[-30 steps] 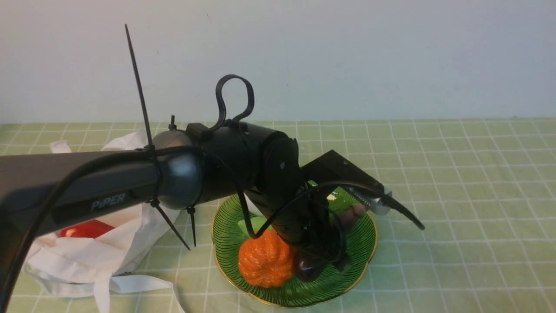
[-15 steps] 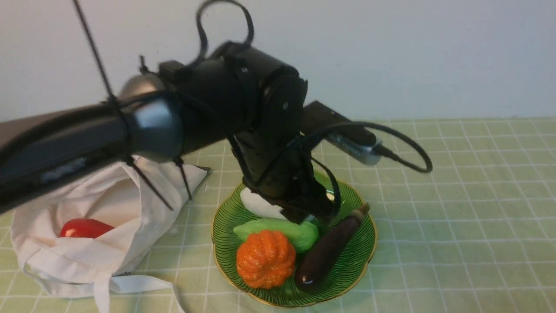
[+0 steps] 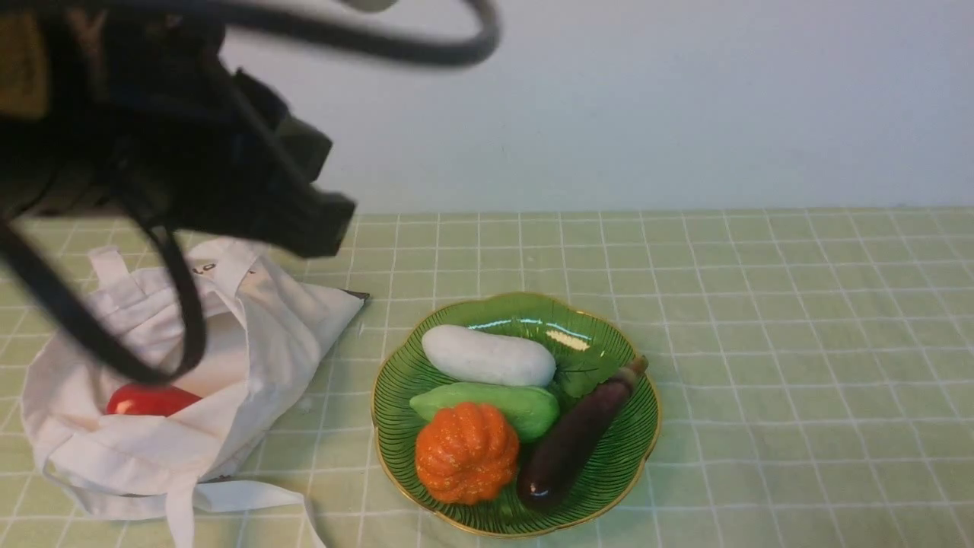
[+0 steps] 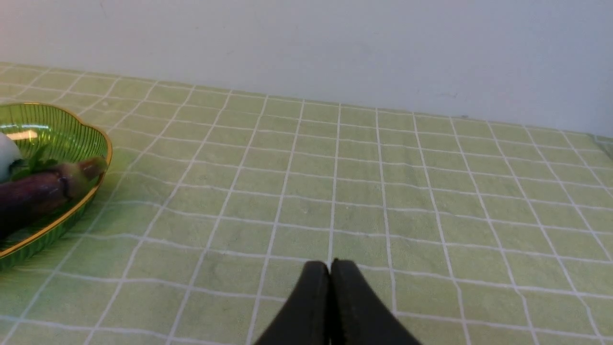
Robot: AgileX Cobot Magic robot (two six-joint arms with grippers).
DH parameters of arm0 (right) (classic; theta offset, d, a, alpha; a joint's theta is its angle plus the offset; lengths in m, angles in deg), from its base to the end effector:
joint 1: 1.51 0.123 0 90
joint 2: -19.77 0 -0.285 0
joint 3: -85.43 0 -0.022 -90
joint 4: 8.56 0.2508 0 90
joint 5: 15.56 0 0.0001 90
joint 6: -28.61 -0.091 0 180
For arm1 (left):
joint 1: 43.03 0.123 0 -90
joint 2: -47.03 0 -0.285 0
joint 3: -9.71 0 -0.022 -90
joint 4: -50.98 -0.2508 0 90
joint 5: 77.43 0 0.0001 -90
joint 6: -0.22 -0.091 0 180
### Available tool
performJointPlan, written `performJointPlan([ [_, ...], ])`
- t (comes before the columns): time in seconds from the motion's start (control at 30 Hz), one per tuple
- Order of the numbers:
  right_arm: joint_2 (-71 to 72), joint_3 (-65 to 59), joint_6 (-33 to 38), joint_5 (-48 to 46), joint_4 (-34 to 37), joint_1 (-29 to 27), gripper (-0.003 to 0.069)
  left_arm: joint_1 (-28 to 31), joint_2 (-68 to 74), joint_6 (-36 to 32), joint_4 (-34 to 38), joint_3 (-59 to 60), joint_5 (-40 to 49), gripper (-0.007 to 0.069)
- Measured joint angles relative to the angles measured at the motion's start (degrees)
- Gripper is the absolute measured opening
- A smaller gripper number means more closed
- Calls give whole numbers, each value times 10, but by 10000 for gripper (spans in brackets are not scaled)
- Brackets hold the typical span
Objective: Take vegetables from bag on green coffee tablecloth place on plate.
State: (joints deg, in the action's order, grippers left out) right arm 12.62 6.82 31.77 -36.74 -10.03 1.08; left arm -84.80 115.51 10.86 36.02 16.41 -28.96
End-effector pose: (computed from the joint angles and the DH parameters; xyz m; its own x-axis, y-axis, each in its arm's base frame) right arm 0.0527 0.0015 0.1724 -0.2872 -0.0921 -0.9534 -0.0592 0.9952 -0.0783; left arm 0.1664 -0.1250 0.4253 -0.4081 0.3508 -0.8429 0.5281 0.8438 0.0956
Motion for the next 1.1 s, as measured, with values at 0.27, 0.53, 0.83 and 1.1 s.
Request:
performJointPlan([
  [0.27,0,0,0,0,0,0,-15,0,-116,10,11,151,-88,-5],
  [0.53,0,0,0,0,0,0,-15,0,-141,14,12,169,-87,-5],
  [0.83,0,0,-11,0,0,0,-15,0,-202,15,15,169,-83,-5],
  [1.1,0,0,-15,0,0,0,-15,73,-295,-14,74,220,-89,-5],
])
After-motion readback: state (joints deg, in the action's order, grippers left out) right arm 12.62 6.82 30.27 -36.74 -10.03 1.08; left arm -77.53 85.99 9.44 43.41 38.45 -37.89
